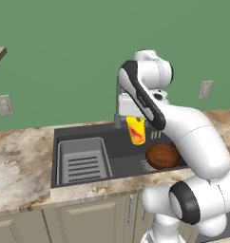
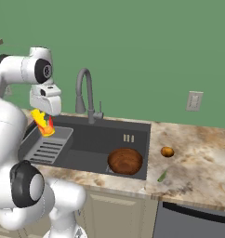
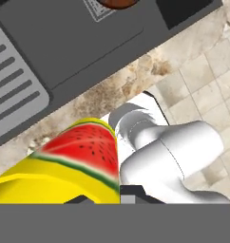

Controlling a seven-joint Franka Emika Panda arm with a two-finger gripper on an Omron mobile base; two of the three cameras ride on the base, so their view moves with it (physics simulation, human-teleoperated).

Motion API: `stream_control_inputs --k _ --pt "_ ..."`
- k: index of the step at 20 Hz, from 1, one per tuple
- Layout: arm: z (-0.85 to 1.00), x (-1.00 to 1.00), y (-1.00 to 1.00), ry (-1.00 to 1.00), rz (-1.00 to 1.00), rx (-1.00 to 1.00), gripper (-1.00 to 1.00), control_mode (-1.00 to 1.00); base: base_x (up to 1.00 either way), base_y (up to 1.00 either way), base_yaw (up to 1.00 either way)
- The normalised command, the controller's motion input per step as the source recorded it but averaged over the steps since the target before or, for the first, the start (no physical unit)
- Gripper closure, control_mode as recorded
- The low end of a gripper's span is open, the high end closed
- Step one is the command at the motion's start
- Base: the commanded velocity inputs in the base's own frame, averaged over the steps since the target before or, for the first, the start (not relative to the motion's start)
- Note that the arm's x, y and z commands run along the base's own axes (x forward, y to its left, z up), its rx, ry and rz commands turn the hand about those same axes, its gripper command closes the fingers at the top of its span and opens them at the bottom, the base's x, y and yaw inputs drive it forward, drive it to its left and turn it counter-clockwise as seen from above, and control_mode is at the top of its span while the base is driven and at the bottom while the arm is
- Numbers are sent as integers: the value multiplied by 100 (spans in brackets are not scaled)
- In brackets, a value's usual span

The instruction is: Remove the mango and lemon wedge from the sink. Then move the bowl and cup from the counter to the sink for washing.

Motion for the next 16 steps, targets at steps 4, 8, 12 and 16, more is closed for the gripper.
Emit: stream_control_inputs --k 4,8,12,16 --pt "0 0 -39 -4 27 7 100 -100 0 0 0" --pt "-2 -4 -38 -9 26 14 100 -100 0 0 0" --pt "-7 -6 -34 -12 23 22 100 -100 0 0 0" --pt "-12 0 -23 -10 19 22 100 -100 0 0 0"
